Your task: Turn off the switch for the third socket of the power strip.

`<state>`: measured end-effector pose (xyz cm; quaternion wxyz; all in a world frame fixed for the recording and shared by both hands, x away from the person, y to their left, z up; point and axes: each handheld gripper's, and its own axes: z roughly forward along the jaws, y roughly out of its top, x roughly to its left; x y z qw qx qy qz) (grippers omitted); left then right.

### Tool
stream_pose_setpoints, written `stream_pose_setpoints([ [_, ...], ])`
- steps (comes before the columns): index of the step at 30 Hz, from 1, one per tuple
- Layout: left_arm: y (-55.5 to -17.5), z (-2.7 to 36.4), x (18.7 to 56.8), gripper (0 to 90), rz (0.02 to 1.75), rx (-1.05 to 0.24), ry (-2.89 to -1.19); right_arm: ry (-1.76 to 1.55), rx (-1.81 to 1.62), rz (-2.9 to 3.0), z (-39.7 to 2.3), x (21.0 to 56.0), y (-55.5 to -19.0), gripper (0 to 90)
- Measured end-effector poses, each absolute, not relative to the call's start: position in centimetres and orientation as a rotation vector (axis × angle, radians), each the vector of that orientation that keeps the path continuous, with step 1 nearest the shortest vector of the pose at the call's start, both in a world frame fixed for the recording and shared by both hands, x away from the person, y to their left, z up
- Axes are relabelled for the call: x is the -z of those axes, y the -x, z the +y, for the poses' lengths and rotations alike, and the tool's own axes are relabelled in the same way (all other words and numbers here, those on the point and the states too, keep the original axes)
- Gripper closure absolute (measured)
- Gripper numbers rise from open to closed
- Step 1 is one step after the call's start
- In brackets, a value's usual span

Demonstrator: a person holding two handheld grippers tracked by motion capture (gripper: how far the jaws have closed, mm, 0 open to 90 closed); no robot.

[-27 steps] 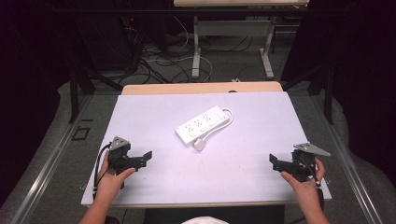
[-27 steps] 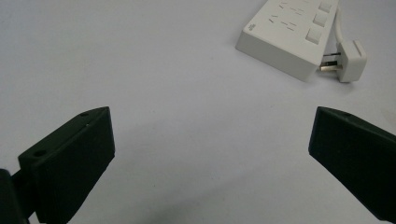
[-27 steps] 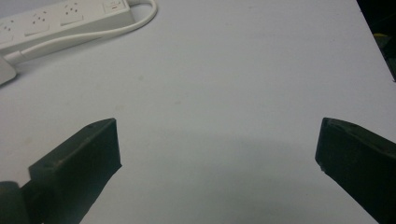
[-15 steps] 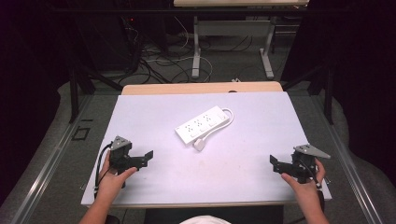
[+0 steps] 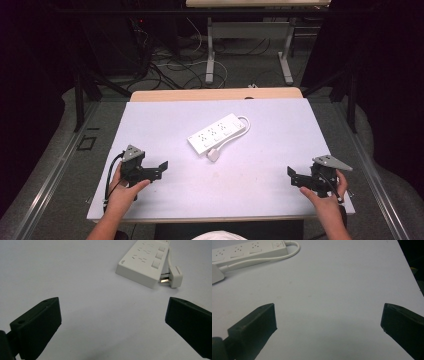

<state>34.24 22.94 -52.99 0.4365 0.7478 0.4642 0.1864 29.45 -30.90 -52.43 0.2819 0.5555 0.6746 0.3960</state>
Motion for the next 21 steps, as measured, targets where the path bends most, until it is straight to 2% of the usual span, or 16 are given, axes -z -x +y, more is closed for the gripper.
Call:
stream_pose_setpoints([
  [21,-35.7,20.2,50.7,6.6,1.106,-0.446,-1.913,-1.517,-1.044,1.802,-30.7,52.6,-29.4,0.0],
])
